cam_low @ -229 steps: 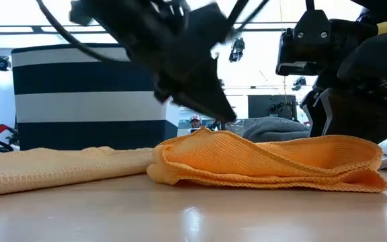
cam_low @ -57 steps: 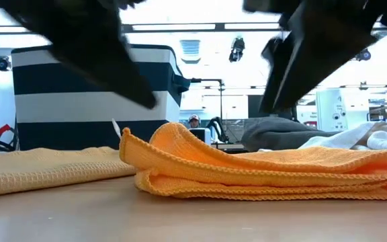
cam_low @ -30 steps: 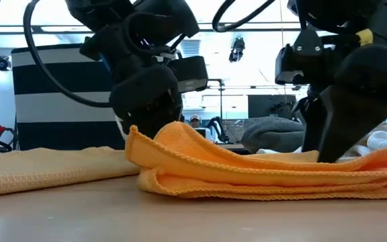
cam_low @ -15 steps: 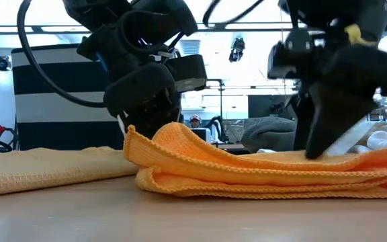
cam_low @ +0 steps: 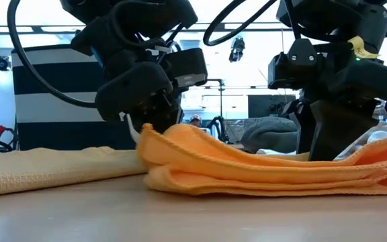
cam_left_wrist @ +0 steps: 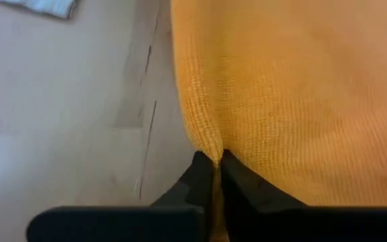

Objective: Fold towel
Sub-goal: Stack the orange towel on top of the yellow towel

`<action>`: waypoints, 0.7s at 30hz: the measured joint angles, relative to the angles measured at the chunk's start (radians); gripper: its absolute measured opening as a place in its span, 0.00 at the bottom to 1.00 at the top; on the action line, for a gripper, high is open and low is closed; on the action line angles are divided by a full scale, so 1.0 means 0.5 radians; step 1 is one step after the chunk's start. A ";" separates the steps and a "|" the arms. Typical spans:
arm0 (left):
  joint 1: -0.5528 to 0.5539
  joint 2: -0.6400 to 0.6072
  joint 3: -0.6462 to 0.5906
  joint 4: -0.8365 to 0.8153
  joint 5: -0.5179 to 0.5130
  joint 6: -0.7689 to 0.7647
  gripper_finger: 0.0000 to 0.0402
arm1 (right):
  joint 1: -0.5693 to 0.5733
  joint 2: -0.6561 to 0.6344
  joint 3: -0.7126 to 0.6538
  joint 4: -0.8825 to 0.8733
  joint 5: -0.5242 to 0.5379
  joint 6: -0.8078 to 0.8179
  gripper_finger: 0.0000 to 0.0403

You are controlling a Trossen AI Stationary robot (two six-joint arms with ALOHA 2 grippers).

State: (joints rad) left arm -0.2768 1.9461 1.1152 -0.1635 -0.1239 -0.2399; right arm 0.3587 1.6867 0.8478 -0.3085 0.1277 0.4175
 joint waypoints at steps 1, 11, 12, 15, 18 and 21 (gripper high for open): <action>-0.001 -0.002 0.005 -0.002 -0.002 0.018 0.03 | -0.001 -0.009 -0.002 -0.002 0.004 -0.001 0.38; -0.074 -0.077 0.061 -0.184 -0.265 0.065 0.00 | 0.004 -0.030 0.025 -0.049 -0.040 0.016 0.02; -0.087 -0.089 0.064 -0.203 -0.286 0.059 0.00 | 0.008 -0.033 0.060 -0.093 -0.040 0.025 0.02; -0.131 -0.145 0.069 -0.255 -0.308 0.018 0.00 | 0.022 -0.051 0.225 -0.269 -0.048 -0.002 0.04; -0.186 -0.222 0.069 -0.304 -0.311 -0.052 0.00 | 0.038 -0.053 0.444 -0.463 0.018 -0.150 0.04; -0.258 -0.311 0.069 -0.372 -0.372 -0.141 0.00 | 0.041 -0.053 0.641 -0.568 0.146 -0.340 0.01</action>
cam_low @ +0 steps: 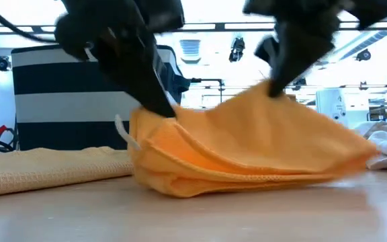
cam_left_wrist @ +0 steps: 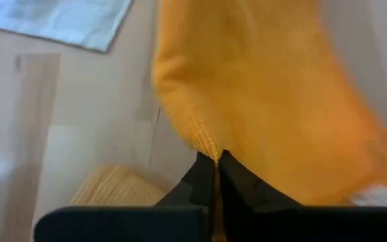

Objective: Fold towel
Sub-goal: Stack the orange towel on top of the yellow towel

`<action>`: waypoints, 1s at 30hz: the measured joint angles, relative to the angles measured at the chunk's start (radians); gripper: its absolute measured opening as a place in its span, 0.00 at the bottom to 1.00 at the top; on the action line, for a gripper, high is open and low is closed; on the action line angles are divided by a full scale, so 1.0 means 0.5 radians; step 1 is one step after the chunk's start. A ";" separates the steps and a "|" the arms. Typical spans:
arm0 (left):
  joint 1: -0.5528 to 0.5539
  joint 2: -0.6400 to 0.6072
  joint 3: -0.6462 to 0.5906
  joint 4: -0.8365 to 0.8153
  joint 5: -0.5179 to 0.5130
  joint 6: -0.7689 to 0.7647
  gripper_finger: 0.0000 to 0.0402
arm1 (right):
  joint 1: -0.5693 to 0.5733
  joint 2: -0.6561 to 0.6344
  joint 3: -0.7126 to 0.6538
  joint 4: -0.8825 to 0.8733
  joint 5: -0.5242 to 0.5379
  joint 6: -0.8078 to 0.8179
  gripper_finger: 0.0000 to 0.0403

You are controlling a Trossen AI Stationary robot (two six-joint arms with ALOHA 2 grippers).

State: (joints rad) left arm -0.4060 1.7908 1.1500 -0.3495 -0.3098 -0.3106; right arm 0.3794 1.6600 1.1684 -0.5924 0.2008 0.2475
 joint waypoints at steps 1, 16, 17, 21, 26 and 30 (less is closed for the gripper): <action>-0.034 -0.030 0.000 -0.031 -0.051 -0.030 0.00 | -0.002 0.000 0.048 -0.023 0.055 -0.062 0.01; -0.506 -0.351 0.003 -0.402 -0.436 -0.741 0.00 | -0.178 0.002 0.365 0.213 0.163 -0.528 0.01; -0.519 -0.352 0.003 -0.396 -0.436 -0.769 0.00 | -0.183 0.002 0.365 0.255 0.153 -0.545 0.01; -0.557 -0.370 0.003 -0.400 -0.411 -0.865 0.00 | -0.183 0.002 0.365 0.392 0.054 -0.593 0.01; -0.619 -0.420 0.059 -0.499 -0.353 -0.944 0.00 | -0.185 0.073 0.360 0.435 0.021 -0.625 0.01; -0.670 -0.440 0.163 -0.766 -0.303 -1.137 0.00 | -0.193 0.129 0.362 0.508 -0.059 -0.672 0.01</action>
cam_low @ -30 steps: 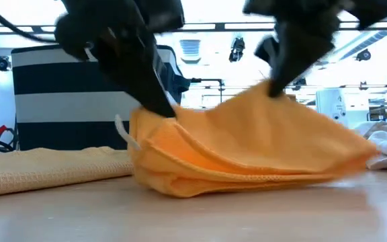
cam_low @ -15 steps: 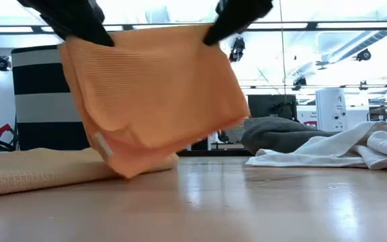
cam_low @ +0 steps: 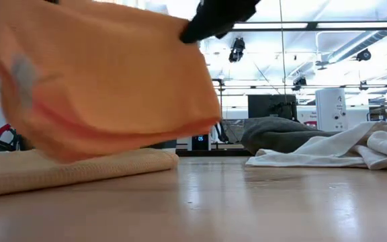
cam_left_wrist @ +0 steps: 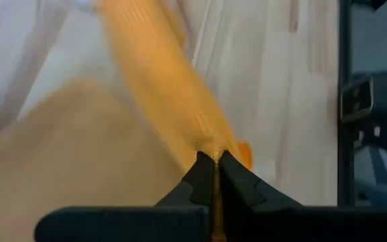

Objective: Fold towel
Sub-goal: Stack the orange towel on top of the yellow towel

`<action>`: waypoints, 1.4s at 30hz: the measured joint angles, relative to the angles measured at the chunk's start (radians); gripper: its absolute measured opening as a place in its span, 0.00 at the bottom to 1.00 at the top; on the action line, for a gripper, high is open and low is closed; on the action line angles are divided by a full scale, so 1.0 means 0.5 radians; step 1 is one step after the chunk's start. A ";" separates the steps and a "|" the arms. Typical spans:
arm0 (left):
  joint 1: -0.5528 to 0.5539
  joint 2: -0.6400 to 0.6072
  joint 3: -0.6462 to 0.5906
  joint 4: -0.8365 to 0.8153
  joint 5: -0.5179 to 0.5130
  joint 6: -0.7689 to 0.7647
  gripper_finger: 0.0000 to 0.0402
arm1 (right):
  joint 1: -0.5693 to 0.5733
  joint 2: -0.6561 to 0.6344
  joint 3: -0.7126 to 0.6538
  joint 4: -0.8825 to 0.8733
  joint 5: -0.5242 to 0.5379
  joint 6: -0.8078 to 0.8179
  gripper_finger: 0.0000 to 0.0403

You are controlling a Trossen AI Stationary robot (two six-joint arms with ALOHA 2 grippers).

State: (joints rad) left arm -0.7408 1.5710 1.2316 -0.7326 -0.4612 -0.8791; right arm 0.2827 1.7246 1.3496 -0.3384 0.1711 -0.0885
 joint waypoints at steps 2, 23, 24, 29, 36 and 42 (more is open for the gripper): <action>-0.017 0.002 0.034 -0.063 0.094 -0.105 0.00 | -0.004 0.033 0.025 0.067 -0.058 -0.021 0.01; -0.056 0.006 0.083 0.175 0.203 -0.843 0.01 | -0.085 0.280 0.498 -0.448 -0.218 -0.479 0.01; -0.052 0.006 0.065 0.169 0.193 -0.890 0.01 | -0.105 0.297 0.499 -0.448 -0.226 -0.490 0.01; 0.025 0.006 -0.095 0.156 0.254 -1.161 0.01 | -0.196 0.458 0.493 -0.404 -0.256 -0.547 0.01; 0.092 0.006 -0.257 0.154 0.368 -1.206 0.01 | -0.279 0.631 0.531 -0.260 -0.252 -0.623 0.01; 0.094 -0.016 -0.258 -0.080 0.385 -1.240 0.02 | -0.328 0.636 0.537 -0.019 -0.242 -0.715 0.01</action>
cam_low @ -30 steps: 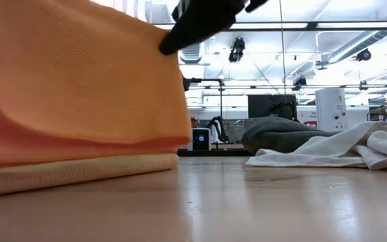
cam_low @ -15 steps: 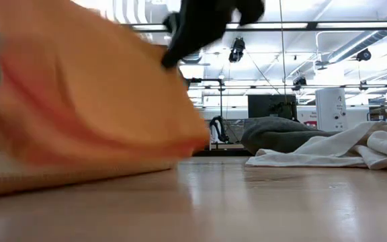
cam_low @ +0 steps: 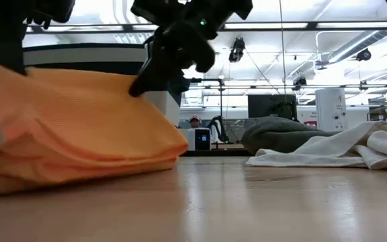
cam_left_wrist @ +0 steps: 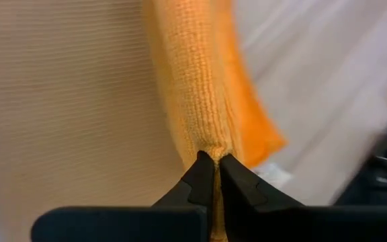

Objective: Fold towel
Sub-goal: Stack the orange towel on top of the yellow towel

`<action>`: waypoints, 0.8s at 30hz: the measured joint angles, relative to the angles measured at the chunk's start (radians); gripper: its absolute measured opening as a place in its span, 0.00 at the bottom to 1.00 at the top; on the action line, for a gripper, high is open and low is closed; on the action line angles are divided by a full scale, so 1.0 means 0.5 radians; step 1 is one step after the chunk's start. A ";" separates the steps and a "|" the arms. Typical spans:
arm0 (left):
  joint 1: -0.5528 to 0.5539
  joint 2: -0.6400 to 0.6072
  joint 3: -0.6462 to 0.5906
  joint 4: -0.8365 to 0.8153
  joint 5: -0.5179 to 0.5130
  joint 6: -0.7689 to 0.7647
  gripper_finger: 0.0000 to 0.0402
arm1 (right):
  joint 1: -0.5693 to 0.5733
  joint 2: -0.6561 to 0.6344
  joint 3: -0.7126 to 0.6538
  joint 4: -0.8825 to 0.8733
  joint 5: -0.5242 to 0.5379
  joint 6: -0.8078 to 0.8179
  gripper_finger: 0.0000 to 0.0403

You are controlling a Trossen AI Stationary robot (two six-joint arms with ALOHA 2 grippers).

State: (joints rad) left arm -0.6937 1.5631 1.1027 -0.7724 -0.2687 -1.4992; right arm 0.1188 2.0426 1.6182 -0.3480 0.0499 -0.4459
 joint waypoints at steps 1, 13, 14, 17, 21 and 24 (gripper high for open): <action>0.000 -0.003 0.000 -0.058 0.000 -0.020 0.02 | -0.009 0.000 -0.001 0.031 0.002 -0.013 0.01; 0.008 -0.011 -0.077 -0.285 0.042 -0.042 0.01 | -0.096 0.166 -0.003 0.179 -0.101 0.052 0.01; 0.007 -0.011 -0.090 -0.283 0.046 -0.042 0.01 | -0.095 0.176 -0.003 0.184 -0.102 0.052 0.01; 0.008 -0.011 -0.123 -0.284 0.047 -0.042 0.01 | -0.098 0.215 -0.003 0.224 -0.097 0.051 0.01; 0.009 -0.011 -0.172 -0.282 0.047 -0.042 0.02 | -0.107 0.231 -0.004 0.283 -0.094 0.022 0.01; 0.010 -0.011 -0.219 -0.287 0.041 -0.042 0.02 | -0.120 0.237 -0.003 0.340 -0.094 0.001 0.01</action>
State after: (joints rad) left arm -0.6888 1.5578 0.9933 -0.9159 -0.2482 -1.5204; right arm 0.0590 2.1611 1.6165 -0.1779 0.0031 -0.4456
